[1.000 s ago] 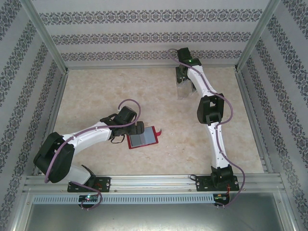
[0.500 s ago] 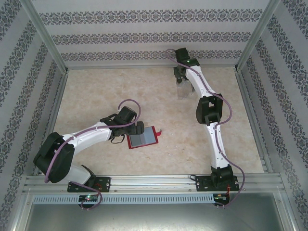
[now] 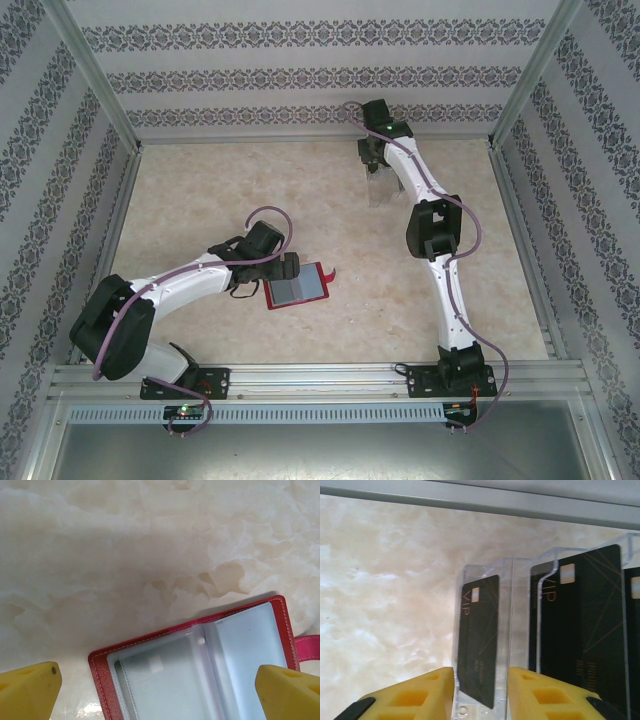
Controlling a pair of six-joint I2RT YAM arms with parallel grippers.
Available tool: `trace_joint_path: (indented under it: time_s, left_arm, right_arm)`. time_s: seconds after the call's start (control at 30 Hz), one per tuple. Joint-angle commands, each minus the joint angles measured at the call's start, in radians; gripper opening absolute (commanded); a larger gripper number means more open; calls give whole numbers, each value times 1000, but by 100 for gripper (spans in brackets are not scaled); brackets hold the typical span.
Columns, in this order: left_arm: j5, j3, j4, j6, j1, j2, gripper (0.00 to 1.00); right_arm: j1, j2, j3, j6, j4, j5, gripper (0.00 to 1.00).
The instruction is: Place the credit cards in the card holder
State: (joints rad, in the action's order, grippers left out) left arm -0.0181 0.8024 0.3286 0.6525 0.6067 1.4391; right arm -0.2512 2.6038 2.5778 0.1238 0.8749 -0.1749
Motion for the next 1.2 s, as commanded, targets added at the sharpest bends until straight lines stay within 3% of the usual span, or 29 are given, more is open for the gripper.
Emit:
trace_joint_path:
  time_s: [0.0,0.33,0.97,1.17]
  left_arm:
    - [1,11,0,-27,-9,4,100]
    - [-2,2,3,-28,-8,-7,100]
    - [-9,2,15,-26,-12,-14,100]
    - [-9,-2,12,-25,-13,-14,100]
  right_arm:
    - [-13,-54,37,5,-1,-5,34]
    - [-3,-13,78,-30,-3,-110,34]
    - [0,84,121,-25,0,-97,33]
    - [5,85,119,-29,3,-99,26]
